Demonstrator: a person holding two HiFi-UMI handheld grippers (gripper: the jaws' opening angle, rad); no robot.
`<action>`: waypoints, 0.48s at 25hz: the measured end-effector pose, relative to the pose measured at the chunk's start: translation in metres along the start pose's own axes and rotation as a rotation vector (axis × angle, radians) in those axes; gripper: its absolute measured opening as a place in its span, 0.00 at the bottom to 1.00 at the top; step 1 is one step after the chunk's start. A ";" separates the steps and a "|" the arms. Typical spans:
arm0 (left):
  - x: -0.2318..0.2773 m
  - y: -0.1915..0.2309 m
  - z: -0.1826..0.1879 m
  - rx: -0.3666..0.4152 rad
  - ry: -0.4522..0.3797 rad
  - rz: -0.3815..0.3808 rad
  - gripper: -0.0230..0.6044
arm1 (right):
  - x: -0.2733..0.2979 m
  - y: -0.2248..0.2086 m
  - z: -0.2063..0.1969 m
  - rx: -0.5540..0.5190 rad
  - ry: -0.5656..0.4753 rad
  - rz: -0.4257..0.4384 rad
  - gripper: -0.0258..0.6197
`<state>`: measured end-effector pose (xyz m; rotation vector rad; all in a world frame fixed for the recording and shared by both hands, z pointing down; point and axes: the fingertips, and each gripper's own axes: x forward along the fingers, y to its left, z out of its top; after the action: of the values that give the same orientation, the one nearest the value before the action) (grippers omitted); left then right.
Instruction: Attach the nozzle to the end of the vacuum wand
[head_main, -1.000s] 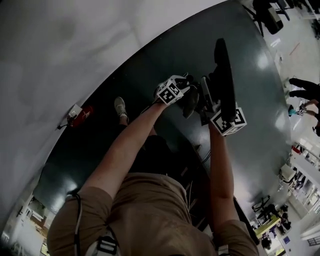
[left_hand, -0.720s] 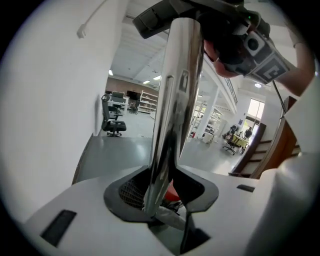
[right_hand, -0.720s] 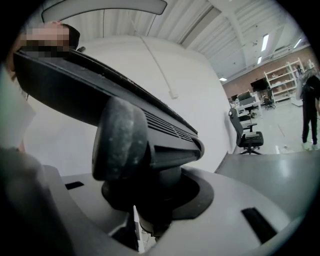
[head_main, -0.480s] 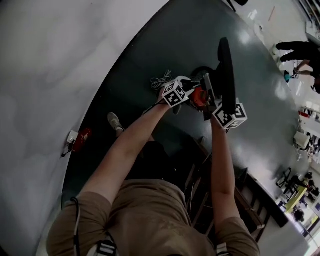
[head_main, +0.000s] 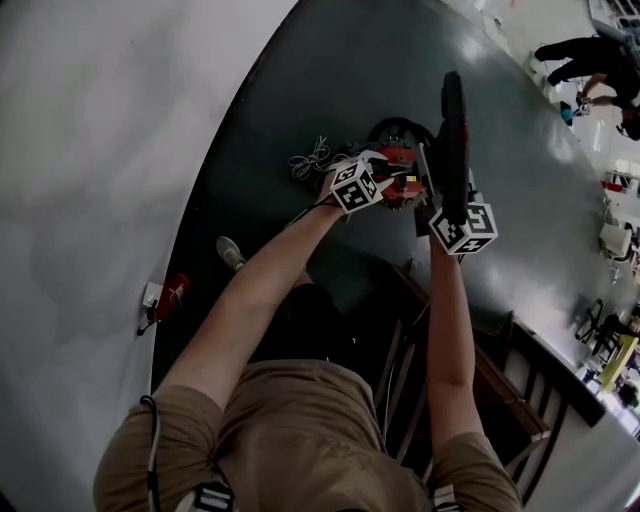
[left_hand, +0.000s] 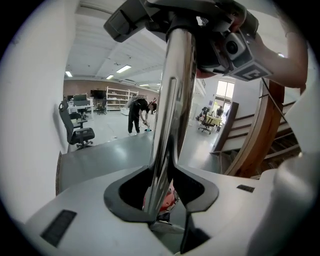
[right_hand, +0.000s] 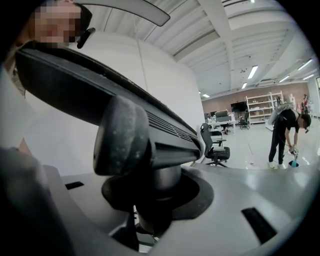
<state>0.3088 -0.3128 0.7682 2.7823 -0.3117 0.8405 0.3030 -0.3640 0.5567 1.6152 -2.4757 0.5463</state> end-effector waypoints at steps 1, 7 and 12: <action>0.003 -0.001 0.000 0.007 0.004 -0.008 0.29 | -0.001 -0.003 -0.002 -0.001 -0.001 -0.014 0.27; 0.018 -0.009 0.005 0.036 0.023 -0.033 0.29 | -0.011 -0.022 -0.004 0.003 0.003 -0.038 0.27; 0.023 -0.012 0.005 0.077 0.052 -0.080 0.29 | -0.009 -0.026 -0.006 0.007 0.061 -0.056 0.26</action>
<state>0.3335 -0.3061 0.7751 2.8164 -0.1613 0.9222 0.3299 -0.3639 0.5653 1.6391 -2.3801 0.5882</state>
